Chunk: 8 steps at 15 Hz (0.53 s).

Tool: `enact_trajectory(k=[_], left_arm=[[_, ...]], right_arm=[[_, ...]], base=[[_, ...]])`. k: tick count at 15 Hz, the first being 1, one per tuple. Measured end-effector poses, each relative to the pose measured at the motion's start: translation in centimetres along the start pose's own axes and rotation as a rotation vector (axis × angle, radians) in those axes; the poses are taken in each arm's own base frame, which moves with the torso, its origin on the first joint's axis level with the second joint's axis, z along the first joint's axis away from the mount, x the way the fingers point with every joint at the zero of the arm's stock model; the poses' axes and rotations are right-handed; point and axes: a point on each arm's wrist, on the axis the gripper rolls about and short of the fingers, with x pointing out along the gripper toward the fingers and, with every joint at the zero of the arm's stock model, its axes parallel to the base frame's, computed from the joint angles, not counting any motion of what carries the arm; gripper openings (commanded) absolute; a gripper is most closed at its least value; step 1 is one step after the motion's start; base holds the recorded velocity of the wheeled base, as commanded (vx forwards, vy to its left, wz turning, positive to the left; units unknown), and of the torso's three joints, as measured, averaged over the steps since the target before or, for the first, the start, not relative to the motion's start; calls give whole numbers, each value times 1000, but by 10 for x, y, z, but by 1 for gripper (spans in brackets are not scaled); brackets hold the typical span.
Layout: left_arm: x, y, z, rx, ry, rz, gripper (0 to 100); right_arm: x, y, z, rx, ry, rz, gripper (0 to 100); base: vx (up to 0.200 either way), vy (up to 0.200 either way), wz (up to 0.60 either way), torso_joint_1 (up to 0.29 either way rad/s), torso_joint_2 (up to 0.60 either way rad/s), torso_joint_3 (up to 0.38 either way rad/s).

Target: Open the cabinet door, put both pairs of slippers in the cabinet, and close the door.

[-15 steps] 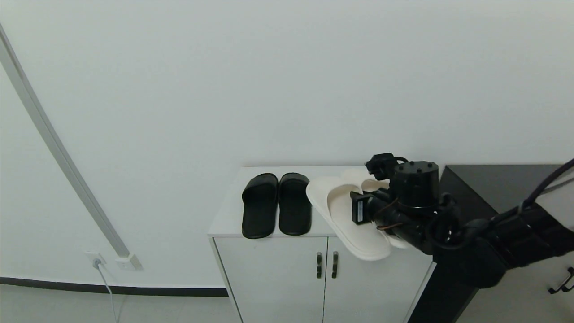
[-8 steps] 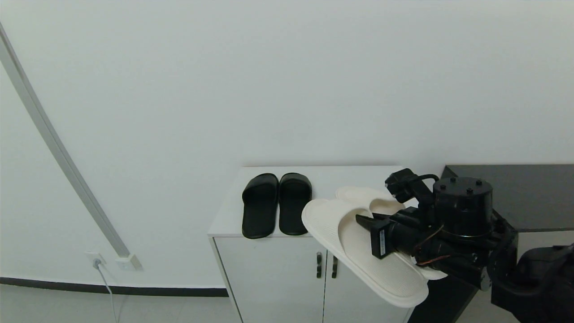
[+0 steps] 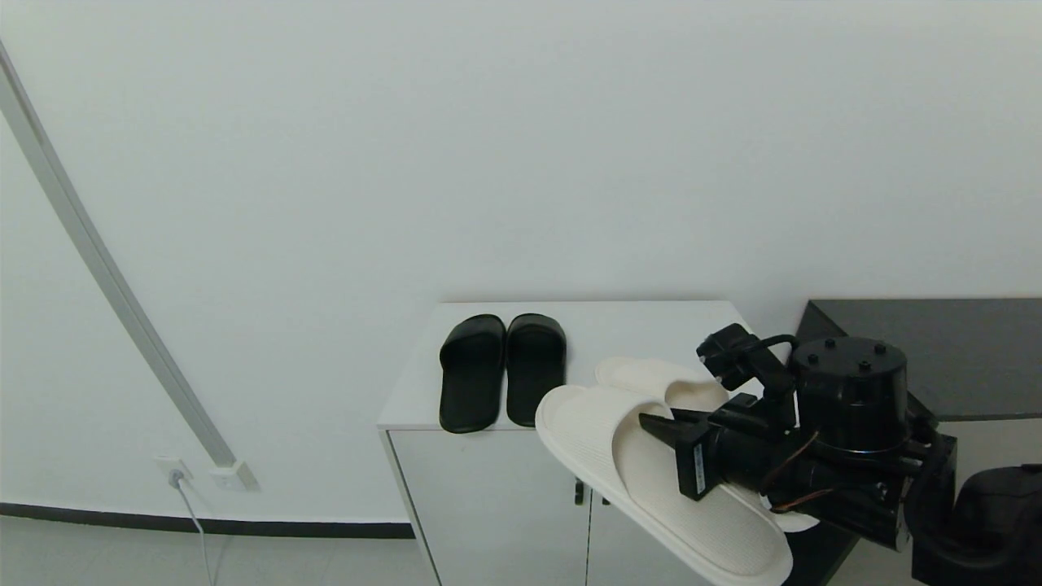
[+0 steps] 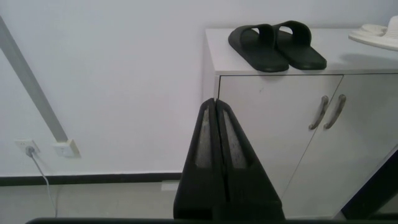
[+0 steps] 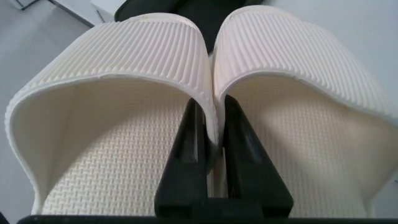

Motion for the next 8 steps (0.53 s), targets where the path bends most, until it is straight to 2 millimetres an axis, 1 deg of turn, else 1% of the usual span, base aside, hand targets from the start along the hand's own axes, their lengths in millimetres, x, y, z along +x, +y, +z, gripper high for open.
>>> enact_trajectory(k=[7,8], left_arm=[[0,0,0,0,0,0,0],[0,0,0,-1,0,0,0]], right_arm=[[-2,1,-2,-2,6,4,0],[-2,1,-2,-1,5,4,0]], base=[[-200,0,0,0,-2,0],[0,0,0,0,0,0]])
